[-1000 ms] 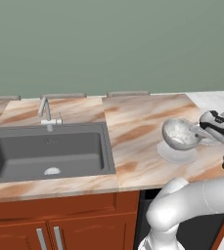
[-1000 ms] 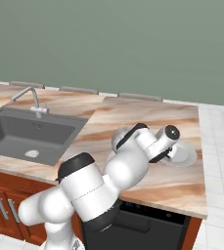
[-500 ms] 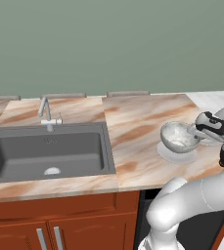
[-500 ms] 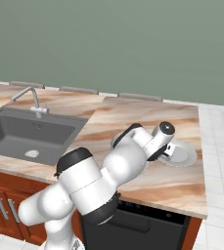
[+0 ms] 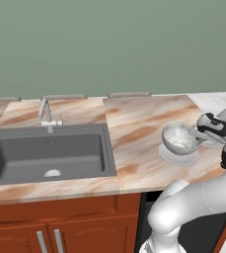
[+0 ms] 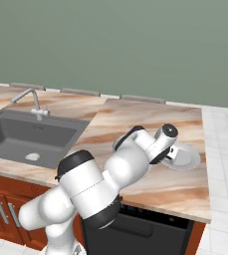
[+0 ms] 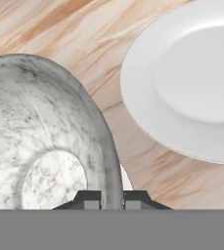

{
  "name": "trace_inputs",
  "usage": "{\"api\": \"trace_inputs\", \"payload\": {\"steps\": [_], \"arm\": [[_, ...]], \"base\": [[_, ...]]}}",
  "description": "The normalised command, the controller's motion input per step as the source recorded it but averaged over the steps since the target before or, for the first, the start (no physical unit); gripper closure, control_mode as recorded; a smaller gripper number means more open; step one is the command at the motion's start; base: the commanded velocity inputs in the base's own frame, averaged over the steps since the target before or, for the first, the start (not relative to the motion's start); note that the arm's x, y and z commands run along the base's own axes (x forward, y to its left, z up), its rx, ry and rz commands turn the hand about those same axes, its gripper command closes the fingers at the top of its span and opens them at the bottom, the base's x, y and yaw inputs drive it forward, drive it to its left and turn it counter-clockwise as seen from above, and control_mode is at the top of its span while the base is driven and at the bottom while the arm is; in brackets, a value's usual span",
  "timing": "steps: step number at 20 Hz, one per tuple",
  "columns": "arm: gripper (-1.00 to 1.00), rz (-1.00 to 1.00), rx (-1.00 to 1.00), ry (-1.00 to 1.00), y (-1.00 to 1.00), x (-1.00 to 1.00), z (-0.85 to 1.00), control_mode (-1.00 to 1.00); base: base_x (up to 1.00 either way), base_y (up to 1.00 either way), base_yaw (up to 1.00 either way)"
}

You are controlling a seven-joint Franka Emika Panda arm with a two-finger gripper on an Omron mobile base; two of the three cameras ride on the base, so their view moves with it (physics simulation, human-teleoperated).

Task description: Move the bowls from the cabinet to the plates on the dining table.

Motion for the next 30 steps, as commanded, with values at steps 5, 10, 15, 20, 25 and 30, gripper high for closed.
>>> {"api": "trace_inputs", "payload": {"steps": [5,10,15,20,25,30], "arm": [[-1.00,0.00,0.00,0.01,-0.01,0.00,0.04,-1.00],[-1.00,0.00,0.00,0.06,-0.04,0.00,0.21,-1.00],[-1.00,0.00,0.00,0.06,-0.14,-0.18,0.50,-1.00],[-1.00,0.03,-0.01,0.00,-0.08,-0.75,0.54,-1.00],[-1.00,0.10,-0.05,0.00,0.11,-0.95,0.46,-1.00],[-1.00,0.14,-0.07,0.00,0.37,-0.83,0.31,-1.00]], "base": [[0.00,0.00,0.00],[0.00,0.00,0.00],[0.00,0.00,0.00],[0.00,0.00,0.00],[0.00,0.00,0.00],[0.00,0.00,0.00]]}}
